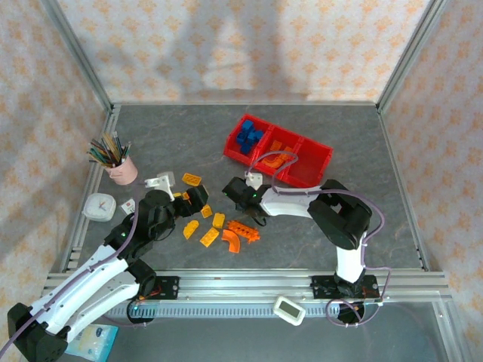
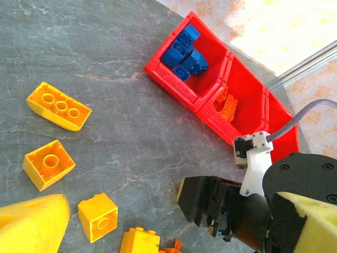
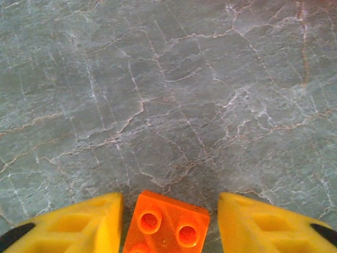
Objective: Sort the legos into containers by color
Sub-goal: Pick up the lego from the center of the table.
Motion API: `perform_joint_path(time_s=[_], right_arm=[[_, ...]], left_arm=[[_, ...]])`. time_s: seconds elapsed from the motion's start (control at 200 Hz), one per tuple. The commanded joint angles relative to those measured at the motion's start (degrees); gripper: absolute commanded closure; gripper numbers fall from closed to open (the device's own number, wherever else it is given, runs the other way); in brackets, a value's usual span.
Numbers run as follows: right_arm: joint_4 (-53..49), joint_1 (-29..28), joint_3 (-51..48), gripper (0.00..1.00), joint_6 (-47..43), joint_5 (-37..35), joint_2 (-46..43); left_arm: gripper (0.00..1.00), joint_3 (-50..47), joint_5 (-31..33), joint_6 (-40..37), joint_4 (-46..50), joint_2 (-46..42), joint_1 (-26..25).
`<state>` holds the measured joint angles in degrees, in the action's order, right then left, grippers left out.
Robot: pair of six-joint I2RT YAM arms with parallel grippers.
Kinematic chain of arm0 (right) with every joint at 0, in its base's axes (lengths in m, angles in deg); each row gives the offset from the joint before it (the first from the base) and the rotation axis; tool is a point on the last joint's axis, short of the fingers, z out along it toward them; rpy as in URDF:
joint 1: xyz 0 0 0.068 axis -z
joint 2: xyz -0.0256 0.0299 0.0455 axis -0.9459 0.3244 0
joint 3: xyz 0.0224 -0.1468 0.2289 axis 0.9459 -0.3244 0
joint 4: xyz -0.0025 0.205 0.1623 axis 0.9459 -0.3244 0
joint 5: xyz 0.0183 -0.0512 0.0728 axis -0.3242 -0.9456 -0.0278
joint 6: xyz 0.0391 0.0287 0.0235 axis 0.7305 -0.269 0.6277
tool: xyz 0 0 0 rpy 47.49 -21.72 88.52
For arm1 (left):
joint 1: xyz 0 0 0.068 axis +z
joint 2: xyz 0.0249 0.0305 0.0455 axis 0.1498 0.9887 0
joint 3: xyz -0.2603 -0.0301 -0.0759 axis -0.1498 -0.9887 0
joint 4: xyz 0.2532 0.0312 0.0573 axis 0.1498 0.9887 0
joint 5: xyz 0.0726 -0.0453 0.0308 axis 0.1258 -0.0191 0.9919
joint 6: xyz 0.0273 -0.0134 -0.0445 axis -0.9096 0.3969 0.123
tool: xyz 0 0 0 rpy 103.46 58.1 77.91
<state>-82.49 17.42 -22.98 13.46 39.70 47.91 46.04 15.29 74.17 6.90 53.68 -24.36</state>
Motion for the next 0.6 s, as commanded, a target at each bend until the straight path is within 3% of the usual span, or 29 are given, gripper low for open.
perform_joint_path(time_s=[0.0,0.596], right_arm=[[2.2,-0.4,-1.5,0.54,0.6,0.9,1.3],[1.4,1.5,-0.8,0.71,-1.6,-0.8,-3.4]], left_arm=[[0.01,-0.3,0.9,0.6,0.4,-0.2,0.4],[0.01,1.6,-0.2,-0.2,-1.5,2.4,0.4]])
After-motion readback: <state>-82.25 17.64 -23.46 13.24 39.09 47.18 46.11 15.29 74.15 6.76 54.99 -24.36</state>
